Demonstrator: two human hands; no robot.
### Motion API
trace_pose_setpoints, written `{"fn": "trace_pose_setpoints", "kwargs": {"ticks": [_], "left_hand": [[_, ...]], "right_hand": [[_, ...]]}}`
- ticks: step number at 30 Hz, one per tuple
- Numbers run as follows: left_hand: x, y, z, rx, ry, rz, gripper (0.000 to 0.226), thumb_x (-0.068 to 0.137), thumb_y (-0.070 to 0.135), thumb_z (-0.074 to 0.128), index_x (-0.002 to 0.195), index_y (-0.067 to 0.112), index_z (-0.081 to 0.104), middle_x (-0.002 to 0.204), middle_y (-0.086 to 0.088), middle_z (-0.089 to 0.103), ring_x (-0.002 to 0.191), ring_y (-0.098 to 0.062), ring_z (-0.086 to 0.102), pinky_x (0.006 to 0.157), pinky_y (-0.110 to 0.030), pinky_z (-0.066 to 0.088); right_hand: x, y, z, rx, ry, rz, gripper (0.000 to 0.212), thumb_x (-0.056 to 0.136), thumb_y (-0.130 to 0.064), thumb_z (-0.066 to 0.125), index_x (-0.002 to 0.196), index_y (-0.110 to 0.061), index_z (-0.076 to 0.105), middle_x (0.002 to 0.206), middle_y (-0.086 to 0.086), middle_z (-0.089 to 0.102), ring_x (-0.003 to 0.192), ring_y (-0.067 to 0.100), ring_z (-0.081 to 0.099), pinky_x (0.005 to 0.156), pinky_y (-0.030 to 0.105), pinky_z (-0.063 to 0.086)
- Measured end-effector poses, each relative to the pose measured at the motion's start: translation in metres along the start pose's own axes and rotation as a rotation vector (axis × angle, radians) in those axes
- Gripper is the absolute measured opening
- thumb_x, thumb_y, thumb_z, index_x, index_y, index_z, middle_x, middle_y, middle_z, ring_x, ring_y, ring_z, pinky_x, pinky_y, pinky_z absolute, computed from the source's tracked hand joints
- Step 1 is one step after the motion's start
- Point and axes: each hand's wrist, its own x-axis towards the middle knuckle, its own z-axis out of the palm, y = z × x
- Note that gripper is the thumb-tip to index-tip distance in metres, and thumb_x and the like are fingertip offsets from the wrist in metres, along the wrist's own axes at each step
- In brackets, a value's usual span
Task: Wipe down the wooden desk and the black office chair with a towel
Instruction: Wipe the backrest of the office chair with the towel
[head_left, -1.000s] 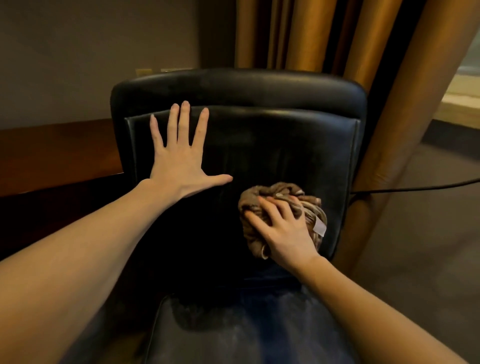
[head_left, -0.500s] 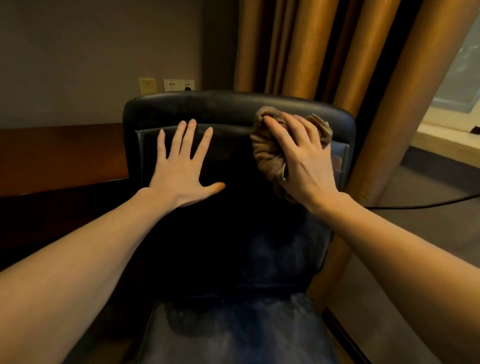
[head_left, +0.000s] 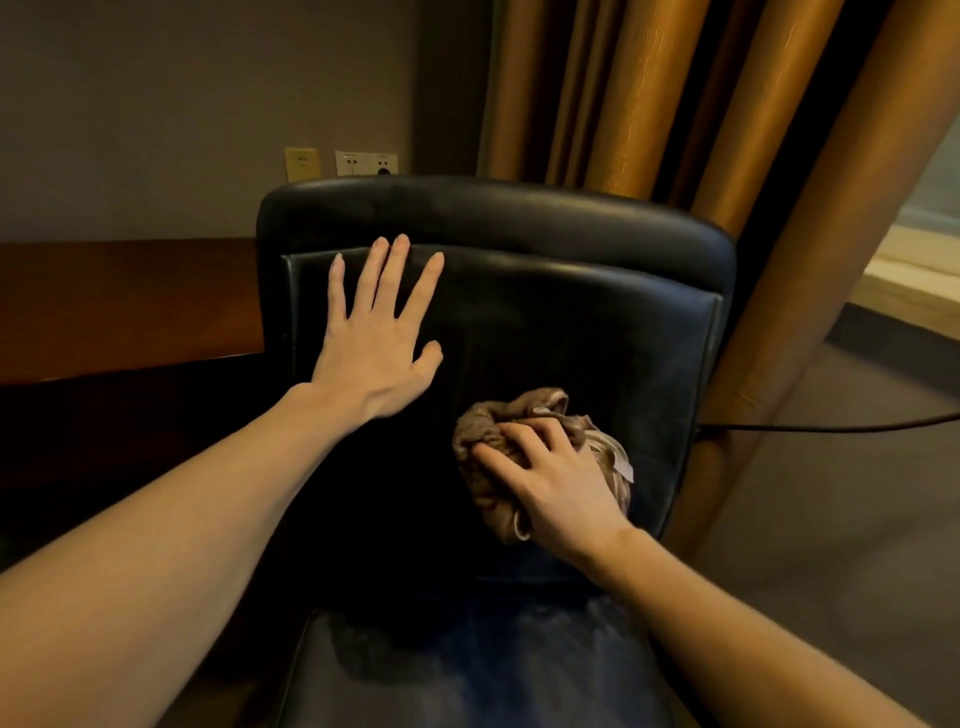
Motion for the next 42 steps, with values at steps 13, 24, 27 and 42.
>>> {"fn": "trace_pose_setpoints", "kwargs": {"ticks": [13, 24, 27, 42], "left_hand": [[0.002, -0.017, -0.009, 0.007, -0.108, 0.099, 0.088, 0.101, 0.053, 0.043, 0.161, 0.031, -0.018, 0.169, -0.008, -0.022, 0.155, -0.025, -0.024, 0.121, -0.05, -0.016], [-0.008, -0.024, 0.007, 0.049, 0.009, 0.115, 0.088, 0.1, 0.05, 0.048, 0.163, 0.028, -0.009, 0.171, -0.01, -0.013, 0.157, -0.028, -0.017, 0.124, -0.052, -0.011], [-0.007, -0.022, 0.0, 0.03, -0.037, 0.11, 0.087, 0.101, 0.05, 0.046, 0.163, 0.029, -0.012, 0.17, -0.009, -0.018, 0.156, -0.027, -0.02, 0.124, -0.053, -0.012], [-0.008, -0.037, -0.015, 0.051, -0.039, 0.211, 0.08, 0.103, 0.044, 0.043, 0.163, 0.008, 0.005, 0.172, -0.01, 0.001, 0.159, -0.023, -0.004, 0.128, -0.044, -0.001]], "right_hand": [[0.099, 0.029, -0.066, 0.031, 0.233, 0.306, 0.075, 0.082, -0.055, 0.043, 0.154, -0.035, 0.038, 0.162, 0.009, 0.035, 0.15, 0.043, 0.026, 0.111, 0.072, 0.028], [-0.012, -0.076, 0.055, 0.204, 0.125, 0.072, 0.051, 0.087, -0.043, 0.062, 0.135, -0.026, 0.062, 0.134, 0.007, 0.061, 0.121, 0.034, 0.054, 0.094, 0.054, 0.054], [-0.016, -0.061, 0.031, 0.16, 0.064, -0.01, 0.056, 0.085, -0.044, 0.057, 0.139, -0.028, 0.056, 0.133, 0.009, 0.063, 0.115, 0.035, 0.062, 0.074, 0.048, 0.06], [0.121, 0.025, -0.086, -0.063, 0.276, 0.287, 0.093, 0.082, -0.065, 0.055, 0.161, -0.031, 0.019, 0.166, 0.014, 0.024, 0.155, 0.038, 0.016, 0.118, 0.074, 0.004]]}}
